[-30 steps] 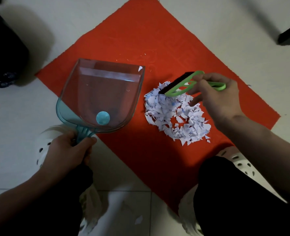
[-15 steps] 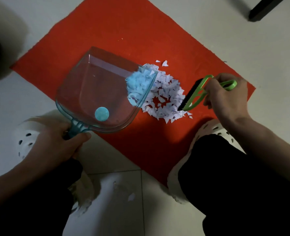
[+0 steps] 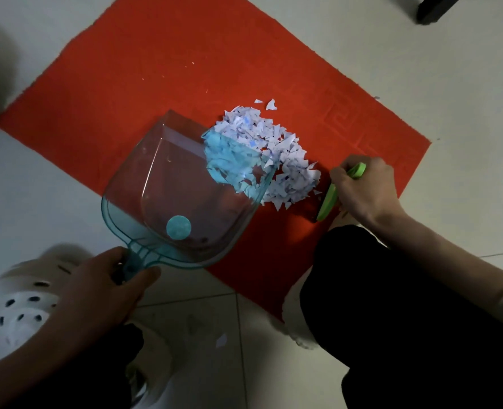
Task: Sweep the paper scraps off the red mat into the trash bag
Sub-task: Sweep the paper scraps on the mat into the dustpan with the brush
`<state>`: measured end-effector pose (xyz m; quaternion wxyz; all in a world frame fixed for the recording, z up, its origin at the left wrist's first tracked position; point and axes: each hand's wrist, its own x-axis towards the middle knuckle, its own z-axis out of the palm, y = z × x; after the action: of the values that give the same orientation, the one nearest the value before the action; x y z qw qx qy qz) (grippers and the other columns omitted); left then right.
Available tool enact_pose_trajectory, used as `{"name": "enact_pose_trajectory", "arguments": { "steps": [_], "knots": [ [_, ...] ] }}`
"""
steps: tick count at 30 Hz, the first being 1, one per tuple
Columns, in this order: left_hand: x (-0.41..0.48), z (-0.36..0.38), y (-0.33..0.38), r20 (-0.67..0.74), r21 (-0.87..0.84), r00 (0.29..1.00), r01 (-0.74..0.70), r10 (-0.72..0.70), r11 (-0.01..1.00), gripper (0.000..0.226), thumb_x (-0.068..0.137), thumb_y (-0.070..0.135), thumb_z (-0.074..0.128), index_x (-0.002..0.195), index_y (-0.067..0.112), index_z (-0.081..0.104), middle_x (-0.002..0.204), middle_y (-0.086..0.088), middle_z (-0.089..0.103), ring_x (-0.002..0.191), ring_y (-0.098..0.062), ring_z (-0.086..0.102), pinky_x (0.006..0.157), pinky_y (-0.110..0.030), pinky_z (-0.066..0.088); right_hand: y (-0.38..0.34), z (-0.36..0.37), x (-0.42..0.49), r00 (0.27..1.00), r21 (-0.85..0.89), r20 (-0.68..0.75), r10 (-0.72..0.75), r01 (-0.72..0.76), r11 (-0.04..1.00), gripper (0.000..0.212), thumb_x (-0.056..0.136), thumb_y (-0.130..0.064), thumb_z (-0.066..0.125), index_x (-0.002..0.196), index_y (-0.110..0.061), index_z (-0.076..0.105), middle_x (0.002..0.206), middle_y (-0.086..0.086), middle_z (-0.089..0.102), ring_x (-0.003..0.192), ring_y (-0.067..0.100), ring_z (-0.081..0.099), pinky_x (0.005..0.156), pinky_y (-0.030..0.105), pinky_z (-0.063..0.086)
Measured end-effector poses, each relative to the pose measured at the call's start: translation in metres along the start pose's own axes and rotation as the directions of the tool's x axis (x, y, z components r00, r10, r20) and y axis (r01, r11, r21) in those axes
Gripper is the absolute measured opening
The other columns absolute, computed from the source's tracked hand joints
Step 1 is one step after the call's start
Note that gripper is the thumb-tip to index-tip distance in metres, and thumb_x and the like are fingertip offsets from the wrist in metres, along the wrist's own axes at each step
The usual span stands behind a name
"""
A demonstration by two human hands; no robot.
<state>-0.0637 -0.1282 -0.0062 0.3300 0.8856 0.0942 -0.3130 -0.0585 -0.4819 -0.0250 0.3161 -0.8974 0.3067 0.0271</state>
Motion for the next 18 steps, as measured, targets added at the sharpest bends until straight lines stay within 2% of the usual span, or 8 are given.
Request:
{"name": "enact_pose_trajectory", "arguments": {
  "steps": [4,7,10,13,18],
  "knots": [
    [-0.001,0.0,-0.002,0.009,-0.019,1.0,0.015,-0.015,1.0,0.017,0.083,0.02,0.072,0.074,0.009,0.062,0.044,-0.008,0.061,0.029,-0.007,0.05,0.034,-0.017,0.04,-0.001,0.011,0.002,1.0,0.025,0.029,-0.009,0.008,1.0,0.023,0.083,-0.016,0.051,0.063,-0.012,0.061,0.062,0.015,0.065,0.06,0.029,0.066,0.054,0.041,0.054],
    [0.0,-0.001,-0.003,0.004,-0.03,1.0,0.021,-0.021,0.999,0.016,0.083,0.018,0.071,0.075,0.008,0.062,0.044,-0.009,0.06,0.03,-0.008,0.051,0.032,-0.014,0.038,-0.009,0.022,0.004,0.998,0.058,0.06,-0.007,0.004,0.998,0.024,0.084,-0.017,0.051,0.062,-0.015,0.06,0.062,0.015,0.066,0.061,0.034,0.068,0.053,0.047,0.055],
    [0.001,-0.003,-0.005,-0.009,-0.025,1.0,0.027,-0.028,0.999,0.015,0.083,0.017,0.071,0.076,0.008,0.062,0.045,-0.009,0.061,0.031,-0.008,0.053,0.033,-0.014,0.039,-0.023,0.033,0.007,0.996,0.094,0.079,-0.033,0.025,0.995,0.022,0.084,-0.017,0.05,0.068,-0.008,0.063,0.062,0.018,0.066,0.062,0.035,0.068,0.051,0.046,0.054],
    [0.0,-0.004,-0.007,-0.021,0.011,1.0,0.02,-0.02,1.0,0.014,0.082,0.018,0.072,0.074,0.012,0.062,0.045,-0.002,0.063,0.034,-0.009,0.055,0.04,-0.024,0.043,-0.04,0.041,0.013,0.994,0.141,0.104,-0.045,0.03,0.99,0.021,0.083,-0.017,0.052,0.072,-0.003,0.063,0.064,0.019,0.067,0.063,0.036,0.068,0.051,0.045,0.054],
    [0.0,-0.007,-0.012,-0.034,0.065,0.999,-0.001,0.004,0.998,0.019,0.078,0.016,0.075,0.066,0.014,0.061,0.043,-0.002,0.06,0.035,-0.009,0.054,0.047,-0.027,0.043,-0.062,0.039,0.018,0.991,0.301,0.124,-0.052,0.013,0.954,0.018,0.085,-0.01,0.053,0.075,0.001,0.063,0.068,0.024,0.067,0.05,0.028,0.067,0.047,0.037,0.055]
  ]
}}
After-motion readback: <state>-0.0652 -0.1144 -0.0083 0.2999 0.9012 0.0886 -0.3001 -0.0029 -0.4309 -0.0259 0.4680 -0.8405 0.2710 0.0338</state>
